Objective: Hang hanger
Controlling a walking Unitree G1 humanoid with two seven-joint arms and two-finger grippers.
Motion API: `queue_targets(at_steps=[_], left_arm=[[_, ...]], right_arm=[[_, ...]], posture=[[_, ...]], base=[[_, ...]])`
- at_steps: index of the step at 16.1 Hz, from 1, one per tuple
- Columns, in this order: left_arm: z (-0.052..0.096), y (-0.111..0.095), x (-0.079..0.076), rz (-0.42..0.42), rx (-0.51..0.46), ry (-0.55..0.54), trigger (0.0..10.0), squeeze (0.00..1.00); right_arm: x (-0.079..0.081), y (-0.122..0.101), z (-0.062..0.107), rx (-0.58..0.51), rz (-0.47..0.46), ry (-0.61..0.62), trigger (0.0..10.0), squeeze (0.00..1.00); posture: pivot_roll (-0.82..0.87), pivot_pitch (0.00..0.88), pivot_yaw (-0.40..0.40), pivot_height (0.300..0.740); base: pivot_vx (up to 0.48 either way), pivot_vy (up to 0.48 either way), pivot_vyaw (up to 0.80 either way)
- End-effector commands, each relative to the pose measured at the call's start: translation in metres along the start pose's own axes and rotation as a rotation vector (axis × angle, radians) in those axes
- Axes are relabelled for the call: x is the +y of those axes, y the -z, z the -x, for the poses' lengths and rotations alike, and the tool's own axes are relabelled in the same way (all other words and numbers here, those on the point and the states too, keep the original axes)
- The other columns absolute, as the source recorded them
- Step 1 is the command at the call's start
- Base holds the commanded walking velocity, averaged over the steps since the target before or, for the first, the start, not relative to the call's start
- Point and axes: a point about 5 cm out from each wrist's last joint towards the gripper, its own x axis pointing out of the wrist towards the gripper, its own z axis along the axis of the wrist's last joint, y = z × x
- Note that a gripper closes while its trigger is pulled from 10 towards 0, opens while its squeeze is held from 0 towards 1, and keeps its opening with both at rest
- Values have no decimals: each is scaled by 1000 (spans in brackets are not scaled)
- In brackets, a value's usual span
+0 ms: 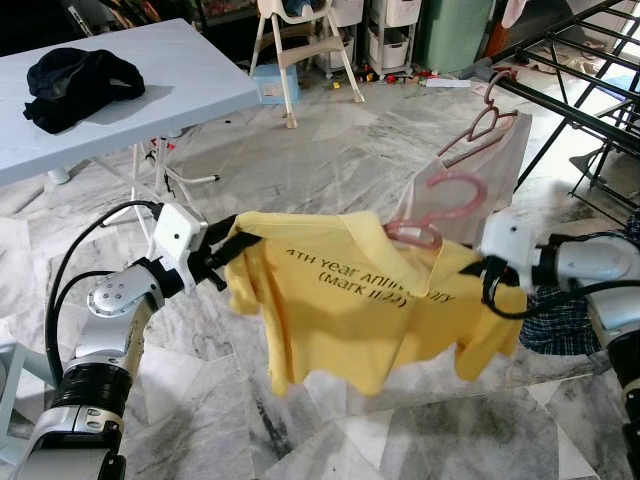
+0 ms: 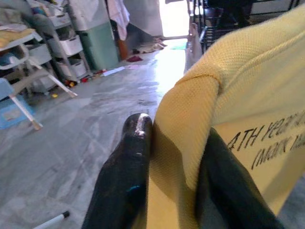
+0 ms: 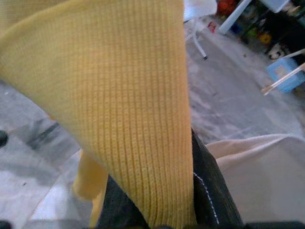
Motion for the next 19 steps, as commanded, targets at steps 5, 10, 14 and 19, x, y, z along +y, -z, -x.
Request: queue_targets(at_steps=[5, 10, 14, 19], left_arm=[[15, -11, 15, -95, -29, -116, 0, 0], [46, -21, 42, -199, -44, -388, 0, 0], [77, -2, 41, -219, 39, -538, 0, 0], [83, 18, 22, -240, 113, -629, 0, 0]], right_arm=[[3, 12, 1, 120, -16, -17, 0, 0], [0, 30, 6, 231, -83, 80, 0, 0], [-8, 28, 6, 207, -126, 177, 0, 0], [-21, 21, 6, 186, -128, 264, 0, 0]], posture=[[-127, 55, 51, 740], [-116, 56, 52, 740], [-106, 58, 48, 740], [-105, 58, 46, 740]], base=[[0, 0, 0], [0, 0, 0], [0, 0, 0], [0, 0, 0]])
